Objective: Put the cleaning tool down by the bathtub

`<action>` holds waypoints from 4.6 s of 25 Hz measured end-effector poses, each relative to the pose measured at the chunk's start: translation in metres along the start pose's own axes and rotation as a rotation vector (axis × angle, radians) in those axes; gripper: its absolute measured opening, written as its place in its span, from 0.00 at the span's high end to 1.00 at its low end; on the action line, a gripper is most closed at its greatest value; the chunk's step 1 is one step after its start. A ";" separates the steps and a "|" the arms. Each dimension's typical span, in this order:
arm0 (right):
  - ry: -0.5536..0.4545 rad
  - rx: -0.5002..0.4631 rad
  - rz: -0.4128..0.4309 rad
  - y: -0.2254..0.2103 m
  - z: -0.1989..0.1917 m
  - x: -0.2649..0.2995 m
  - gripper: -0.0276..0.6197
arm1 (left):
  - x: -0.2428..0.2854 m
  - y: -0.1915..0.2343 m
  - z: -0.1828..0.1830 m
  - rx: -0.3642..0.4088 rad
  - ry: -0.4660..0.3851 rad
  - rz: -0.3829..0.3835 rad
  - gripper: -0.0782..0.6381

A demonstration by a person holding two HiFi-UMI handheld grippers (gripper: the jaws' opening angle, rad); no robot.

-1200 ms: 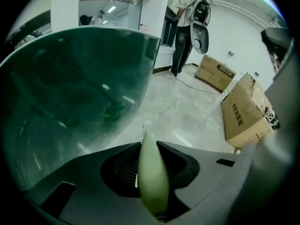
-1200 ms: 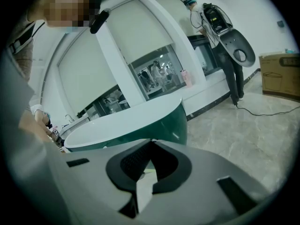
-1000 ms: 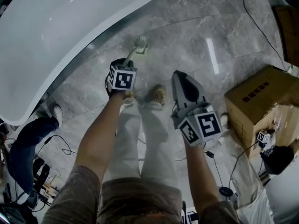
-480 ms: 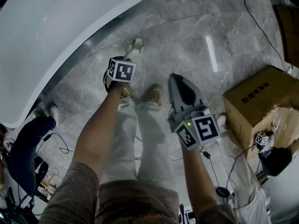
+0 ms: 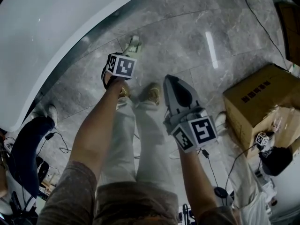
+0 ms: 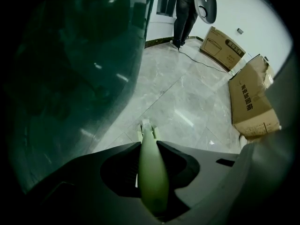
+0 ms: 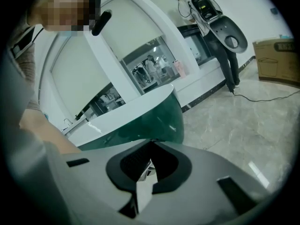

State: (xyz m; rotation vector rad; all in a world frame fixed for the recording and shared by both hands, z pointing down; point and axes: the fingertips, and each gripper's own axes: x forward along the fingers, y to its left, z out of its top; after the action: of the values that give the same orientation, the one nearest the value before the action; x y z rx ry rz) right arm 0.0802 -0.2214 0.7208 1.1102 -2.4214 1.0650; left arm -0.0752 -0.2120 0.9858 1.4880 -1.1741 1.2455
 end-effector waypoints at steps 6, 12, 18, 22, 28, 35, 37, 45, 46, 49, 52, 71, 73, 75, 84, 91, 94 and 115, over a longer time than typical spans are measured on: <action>-0.005 0.012 -0.012 -0.008 0.002 -0.001 0.96 | 0.001 -0.003 0.001 0.017 0.008 0.013 0.74; -0.007 0.020 -0.008 -0.006 0.002 -0.002 0.96 | 0.000 -0.007 -0.002 -0.006 -0.009 -0.010 0.72; 0.006 0.020 0.006 0.004 0.000 -0.005 0.96 | -0.011 -0.012 -0.005 -0.008 -0.052 -0.031 0.63; -0.004 0.024 0.003 0.007 0.004 -0.008 0.96 | -0.023 -0.011 -0.003 -0.027 -0.080 -0.042 0.63; -0.006 0.023 0.005 0.019 0.013 -0.018 0.96 | -0.058 -0.007 0.005 -0.037 -0.131 -0.036 0.63; -0.011 0.020 -0.006 0.040 0.029 -0.039 0.96 | -0.114 -0.004 0.018 -0.043 -0.200 -0.004 0.81; -0.008 0.023 -0.010 0.048 0.034 -0.046 0.96 | -0.131 -0.006 0.019 -0.046 -0.202 -0.007 0.86; -0.019 0.000 0.001 0.096 0.067 -0.075 0.96 | -0.219 -0.013 0.013 -0.101 -0.200 -0.047 0.88; -0.020 -0.004 0.005 0.103 0.071 -0.078 0.96 | -0.232 -0.013 0.013 -0.100 -0.209 -0.050 0.88; -0.021 0.000 0.020 0.126 0.084 -0.088 0.96 | -0.276 -0.013 0.018 -0.087 -0.259 -0.055 0.88; -0.028 0.041 0.038 0.146 0.098 -0.105 0.96 | -0.323 -0.017 0.022 -0.088 -0.314 -0.079 0.88; -0.057 -0.069 0.066 0.237 0.185 -0.161 0.96 | -0.555 -0.011 0.042 -0.060 -0.641 -0.136 0.88; -0.075 -0.088 0.083 0.246 0.197 -0.169 0.96 | -0.577 -0.012 0.045 -0.031 -0.682 -0.142 0.88; -0.101 -0.115 0.101 0.258 0.211 -0.178 0.96 | -0.600 -0.016 0.049 -0.001 -0.719 -0.156 0.88; -0.228 -0.315 0.207 0.321 0.258 -0.220 0.96 | -0.680 -0.014 0.046 0.056 -0.873 -0.237 0.88; -0.333 -0.383 0.329 0.353 0.278 -0.244 0.96 | -0.732 -0.011 0.035 0.119 -1.059 -0.335 0.88; -0.353 -0.390 0.349 0.351 0.282 -0.250 0.96 | -0.747 -0.018 0.033 0.166 -1.120 -0.353 0.88; -0.340 -0.355 0.359 0.341 0.276 -0.239 0.96 | -0.740 -0.029 0.031 0.183 -1.151 -0.347 0.88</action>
State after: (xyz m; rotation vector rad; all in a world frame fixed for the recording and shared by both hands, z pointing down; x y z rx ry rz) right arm 0.0020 -0.1426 0.2336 0.8077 -3.0090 0.5204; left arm -0.0885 -0.1348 0.2491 2.5361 -1.3821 0.1699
